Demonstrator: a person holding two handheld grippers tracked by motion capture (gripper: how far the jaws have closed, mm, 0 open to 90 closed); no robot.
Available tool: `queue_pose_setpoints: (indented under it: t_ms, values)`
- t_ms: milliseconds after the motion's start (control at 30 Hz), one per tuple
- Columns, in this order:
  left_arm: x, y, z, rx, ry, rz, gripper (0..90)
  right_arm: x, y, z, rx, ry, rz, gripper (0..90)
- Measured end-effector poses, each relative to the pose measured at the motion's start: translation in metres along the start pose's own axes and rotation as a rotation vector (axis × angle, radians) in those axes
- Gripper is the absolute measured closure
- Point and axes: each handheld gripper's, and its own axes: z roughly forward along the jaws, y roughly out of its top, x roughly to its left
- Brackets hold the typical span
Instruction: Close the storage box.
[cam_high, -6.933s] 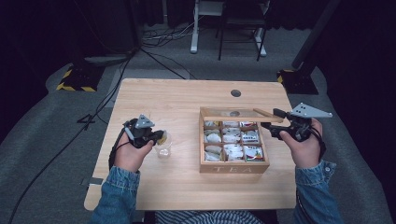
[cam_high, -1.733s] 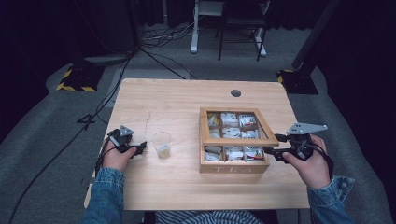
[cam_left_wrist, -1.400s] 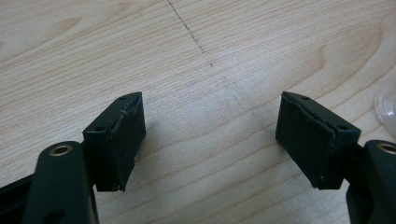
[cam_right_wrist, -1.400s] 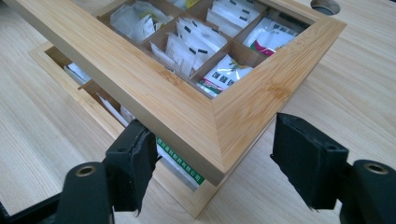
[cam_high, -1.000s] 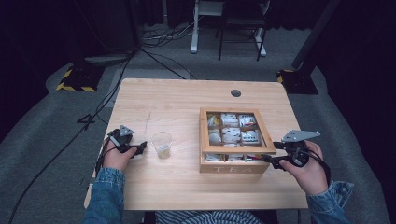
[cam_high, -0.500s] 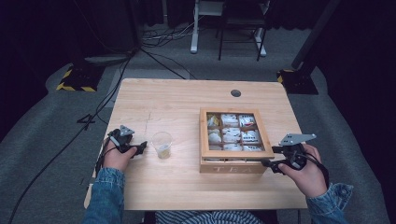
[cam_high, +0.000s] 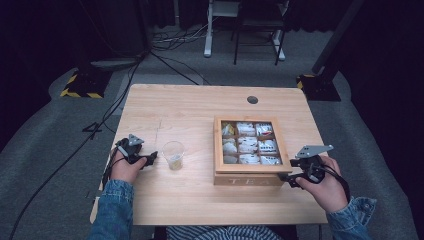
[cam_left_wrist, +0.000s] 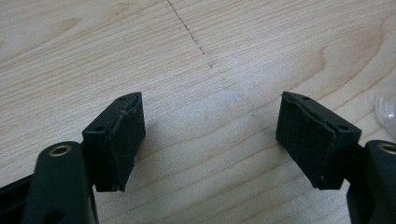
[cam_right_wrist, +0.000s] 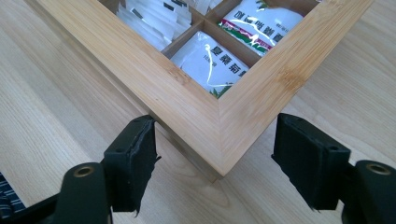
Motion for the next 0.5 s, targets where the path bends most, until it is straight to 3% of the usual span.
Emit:
queue_pose_setpoints:
  t_ms: [267, 500]
  values:
    - [-0.001, 0.000, 0.000, -0.002, 0.001, -0.001, 24.6, -0.002, -0.003, 0.009, 0.032, 0.033, 0.016, 31.3]
    - [-0.001, 0.000, 0.001, -0.002, 0.000, 0.001, 24.5, -0.002, -0.004, 0.012, 0.047, 0.029, 0.011, 31.3]
